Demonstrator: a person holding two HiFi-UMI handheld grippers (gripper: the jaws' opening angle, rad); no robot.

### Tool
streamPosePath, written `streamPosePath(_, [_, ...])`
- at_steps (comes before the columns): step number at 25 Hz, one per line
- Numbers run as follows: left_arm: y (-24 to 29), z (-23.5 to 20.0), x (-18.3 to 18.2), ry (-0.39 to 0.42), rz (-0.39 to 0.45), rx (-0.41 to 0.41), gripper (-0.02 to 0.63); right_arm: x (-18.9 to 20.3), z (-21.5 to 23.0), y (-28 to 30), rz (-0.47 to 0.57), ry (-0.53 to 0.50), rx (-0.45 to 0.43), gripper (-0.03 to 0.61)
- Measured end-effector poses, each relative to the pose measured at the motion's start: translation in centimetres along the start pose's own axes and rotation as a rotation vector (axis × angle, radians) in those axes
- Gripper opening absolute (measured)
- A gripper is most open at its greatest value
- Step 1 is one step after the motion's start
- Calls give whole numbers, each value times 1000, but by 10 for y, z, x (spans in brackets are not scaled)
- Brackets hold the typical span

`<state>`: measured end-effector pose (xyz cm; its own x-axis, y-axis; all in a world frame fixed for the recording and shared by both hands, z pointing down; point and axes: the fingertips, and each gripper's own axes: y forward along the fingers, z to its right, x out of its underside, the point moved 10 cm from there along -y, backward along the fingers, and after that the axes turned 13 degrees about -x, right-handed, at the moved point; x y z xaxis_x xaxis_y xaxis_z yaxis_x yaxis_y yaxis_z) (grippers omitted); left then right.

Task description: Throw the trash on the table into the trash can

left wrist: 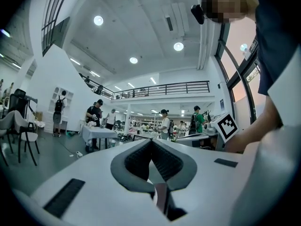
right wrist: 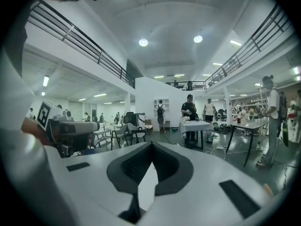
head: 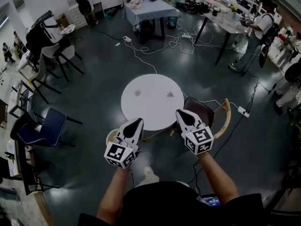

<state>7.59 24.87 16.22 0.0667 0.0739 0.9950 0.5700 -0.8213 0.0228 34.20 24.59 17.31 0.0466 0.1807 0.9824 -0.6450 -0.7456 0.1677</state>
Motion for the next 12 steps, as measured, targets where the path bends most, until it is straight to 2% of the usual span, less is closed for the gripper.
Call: streamPosePath(12, [16,-80,28,-43,-55,51,15,12,-11,84,-90,-19,20,17])
